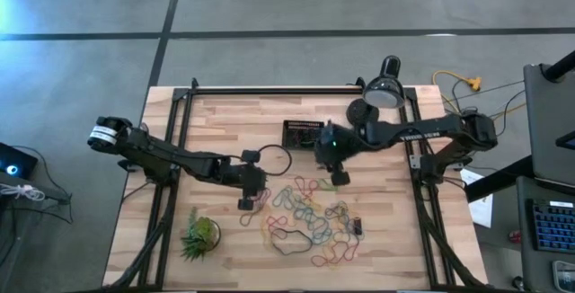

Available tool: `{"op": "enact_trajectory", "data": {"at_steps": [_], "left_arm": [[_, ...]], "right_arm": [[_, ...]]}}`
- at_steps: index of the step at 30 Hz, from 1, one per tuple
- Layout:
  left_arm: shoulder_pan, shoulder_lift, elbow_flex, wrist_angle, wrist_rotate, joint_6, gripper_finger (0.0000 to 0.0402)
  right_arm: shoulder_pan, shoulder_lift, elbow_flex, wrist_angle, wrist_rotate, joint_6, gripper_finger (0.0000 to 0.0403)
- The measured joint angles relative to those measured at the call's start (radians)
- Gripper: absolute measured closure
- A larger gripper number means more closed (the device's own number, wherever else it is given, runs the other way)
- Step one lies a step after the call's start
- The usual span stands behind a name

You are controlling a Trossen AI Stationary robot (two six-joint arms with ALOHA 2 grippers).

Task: Pick and place rubber bands into bin
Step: Put the black rubber band into the basket

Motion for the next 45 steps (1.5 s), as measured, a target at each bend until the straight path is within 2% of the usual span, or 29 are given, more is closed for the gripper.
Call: {"op": "enact_trajectory", "data": {"at_steps": [7, 15, 25, 33, 37, 43, 45], "left_arm": [[-0.001, 0.000, -0.018, -0.038, 0.036, -0.003, 0.0311], [-0.001, 0.026, -0.022, -0.042, 0.034, 0.050, 0.0311], [0.001, 0.179, -0.003, -0.006, 0.032, 0.055, 0.0311], [-0.001, 0.195, 0.014, -0.011, 0.016, 0.058, 0.0311], [0.000, 0.181, 0.014, -0.013, 0.007, 0.059, 0.0330], [0.000, 0.175, 0.013, -0.015, 0.001, 0.060, 0.0393], [0.000, 0.175, 0.013, -0.014, 0.001, 0.060, 0.0397]], "right_arm": [[0.144, -0.071, -0.001, -0.013, 0.007, 0.039, 0.0309], [0.246, -0.123, -0.005, -0.020, 0.009, 0.082, 0.0324], [0.274, -0.145, -0.022, -0.026, 0.011, 0.127, 0.0335], [0.273, -0.144, -0.033, -0.026, 0.040, 0.132, 0.0335], [0.273, -0.143, -0.038, -0.025, 0.061, 0.135, 0.0335], [0.273, -0.143, -0.056, -0.019, 0.065, 0.143, 0.0335], [0.273, -0.143, -0.062, -0.021, 0.064, 0.155, 0.0335]]}}
